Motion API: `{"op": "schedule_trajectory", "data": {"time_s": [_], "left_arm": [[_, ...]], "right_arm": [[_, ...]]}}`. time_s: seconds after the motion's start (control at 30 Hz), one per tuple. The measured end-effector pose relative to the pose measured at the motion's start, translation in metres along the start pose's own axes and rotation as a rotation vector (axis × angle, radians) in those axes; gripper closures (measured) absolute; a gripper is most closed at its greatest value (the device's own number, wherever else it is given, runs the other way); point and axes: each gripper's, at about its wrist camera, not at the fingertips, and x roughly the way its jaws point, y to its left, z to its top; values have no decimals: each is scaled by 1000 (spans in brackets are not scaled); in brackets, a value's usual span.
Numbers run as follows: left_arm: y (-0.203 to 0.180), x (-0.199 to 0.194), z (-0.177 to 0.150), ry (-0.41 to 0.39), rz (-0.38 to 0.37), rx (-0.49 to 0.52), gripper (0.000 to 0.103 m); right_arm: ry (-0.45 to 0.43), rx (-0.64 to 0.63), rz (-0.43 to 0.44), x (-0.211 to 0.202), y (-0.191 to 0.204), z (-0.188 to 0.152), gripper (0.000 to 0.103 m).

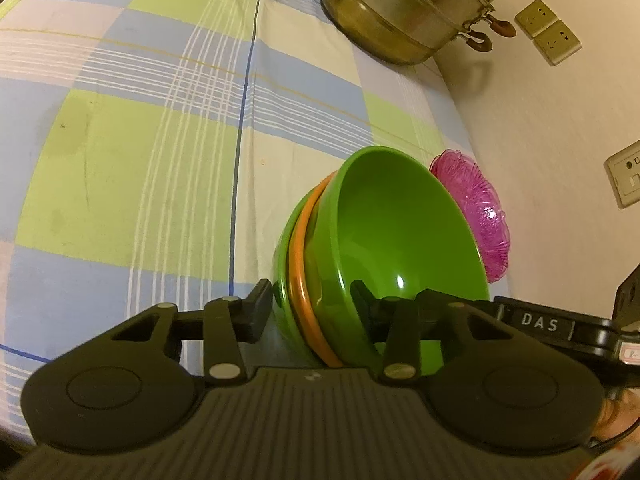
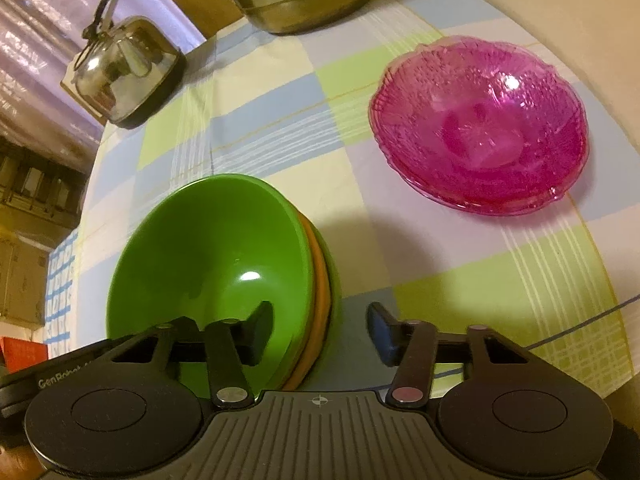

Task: Organize plates and bowls
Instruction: 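Lift the bowl stack with both grippers and carry it toward the pink plates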

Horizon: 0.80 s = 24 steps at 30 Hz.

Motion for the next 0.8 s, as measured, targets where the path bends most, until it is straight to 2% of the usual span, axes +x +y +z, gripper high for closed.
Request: {"op": "schedule_trajectory", "data": {"time_s": [0.37,0.8], "left_arm": [[-2,3,0,11,16,20,69],[-8,3,-2,7,46,47,71]], "right_arm": [[35,13,4,13,2,-4,71],[19,9,-21,12,6,-9,75]]}}
